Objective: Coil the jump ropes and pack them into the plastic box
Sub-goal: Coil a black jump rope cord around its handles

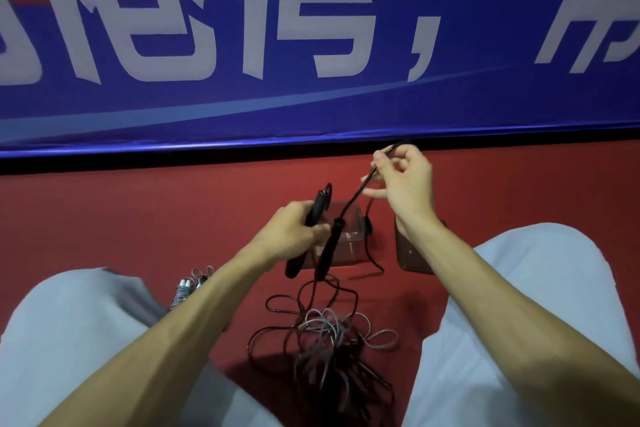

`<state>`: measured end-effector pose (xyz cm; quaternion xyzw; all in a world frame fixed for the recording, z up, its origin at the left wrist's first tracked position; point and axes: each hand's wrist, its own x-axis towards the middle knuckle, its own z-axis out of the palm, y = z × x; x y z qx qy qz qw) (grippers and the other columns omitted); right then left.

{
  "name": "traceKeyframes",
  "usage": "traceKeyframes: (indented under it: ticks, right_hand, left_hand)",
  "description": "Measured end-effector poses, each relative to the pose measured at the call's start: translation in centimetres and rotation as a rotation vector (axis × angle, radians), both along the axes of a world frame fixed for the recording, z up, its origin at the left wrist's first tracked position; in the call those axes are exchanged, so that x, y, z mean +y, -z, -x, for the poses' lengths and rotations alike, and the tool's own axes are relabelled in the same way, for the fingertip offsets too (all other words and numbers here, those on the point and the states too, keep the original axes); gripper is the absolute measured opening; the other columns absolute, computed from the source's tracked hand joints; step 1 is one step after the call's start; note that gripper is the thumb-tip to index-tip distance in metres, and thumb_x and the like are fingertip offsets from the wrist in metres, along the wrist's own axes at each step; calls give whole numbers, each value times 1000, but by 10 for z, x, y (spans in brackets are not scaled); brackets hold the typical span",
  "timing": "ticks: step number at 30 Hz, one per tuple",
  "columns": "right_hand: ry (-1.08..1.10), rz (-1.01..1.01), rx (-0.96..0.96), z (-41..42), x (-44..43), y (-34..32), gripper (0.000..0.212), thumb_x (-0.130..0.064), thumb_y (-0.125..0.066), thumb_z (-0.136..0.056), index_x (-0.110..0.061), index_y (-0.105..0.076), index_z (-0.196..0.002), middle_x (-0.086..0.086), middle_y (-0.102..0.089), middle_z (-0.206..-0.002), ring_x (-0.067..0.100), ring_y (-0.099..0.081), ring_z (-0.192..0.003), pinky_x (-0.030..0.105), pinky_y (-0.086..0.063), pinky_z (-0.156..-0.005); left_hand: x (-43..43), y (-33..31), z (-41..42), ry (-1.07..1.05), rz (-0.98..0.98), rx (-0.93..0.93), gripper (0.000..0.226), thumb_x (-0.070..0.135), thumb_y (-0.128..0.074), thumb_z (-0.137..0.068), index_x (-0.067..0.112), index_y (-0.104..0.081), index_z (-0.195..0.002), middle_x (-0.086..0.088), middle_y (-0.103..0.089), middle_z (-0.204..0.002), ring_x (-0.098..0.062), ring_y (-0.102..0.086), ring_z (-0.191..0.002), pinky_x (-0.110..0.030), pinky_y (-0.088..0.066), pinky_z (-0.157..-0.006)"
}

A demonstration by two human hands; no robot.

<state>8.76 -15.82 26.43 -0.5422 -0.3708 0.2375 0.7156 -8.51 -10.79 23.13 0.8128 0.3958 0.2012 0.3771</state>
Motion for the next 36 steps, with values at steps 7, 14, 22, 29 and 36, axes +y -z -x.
traceKeyframes:
  ticks: [7, 14, 22, 29, 36]
  right_hand:
    - [-50, 5, 21, 6, 1, -2, 6, -10, -61, -94, -9, -55, -92, 8, -61, -84, 17, -69, -64, 31, -57, -53]
    - [-119, -61, 317, 2, -2, -12, 10, -9, -56, -97, 0, -56, -92, 7, -62, -77, 17, -70, -68, 33, -58, -61]
    - [-199, -132, 754, 3, -4, -15, 8, 0, -54, -96, 6, -51, -100, 19, -60, -87, 23, -72, -68, 30, -60, -61]
    - [-255, -122, 863, 5, -4, -17, 6, 4, -52, -96, 8, -51, -100, 23, -59, -84, 31, -71, -78, 37, -61, -66]
    - [-317, 161, 445, 2, -4, -5, 18, -12, -56, -97, 3, -60, -106, 21, -66, -103, 31, -69, -89, 35, -59, -69]
  left_hand:
    - [-3, -5, -3, -81, 62, -204, 9, 19, -67, -92, 19, -70, -101, 3, -71, -93, -13, -67, -88, -33, -52, -92]
    - [-8, -6, -1, 129, 313, -217, 17, 17, -65, -93, 12, -71, -109, -14, -72, -111, -27, -68, -106, -37, -55, -94]
    - [-19, -7, -10, 183, 366, -406, 5, 6, -57, -96, 7, -63, -97, 8, -74, -82, -8, -71, -83, -18, -53, -73]
    - [-24, -7, -12, 184, 317, -372, 15, 14, -59, -96, 8, -66, -108, 11, -73, -81, -4, -69, -76, -18, -52, -60]
    - [-13, -14, -6, -17, 22, -334, 13, 25, -63, -95, 12, -67, -98, 0, -69, -85, -6, -67, -74, -19, -54, -66]
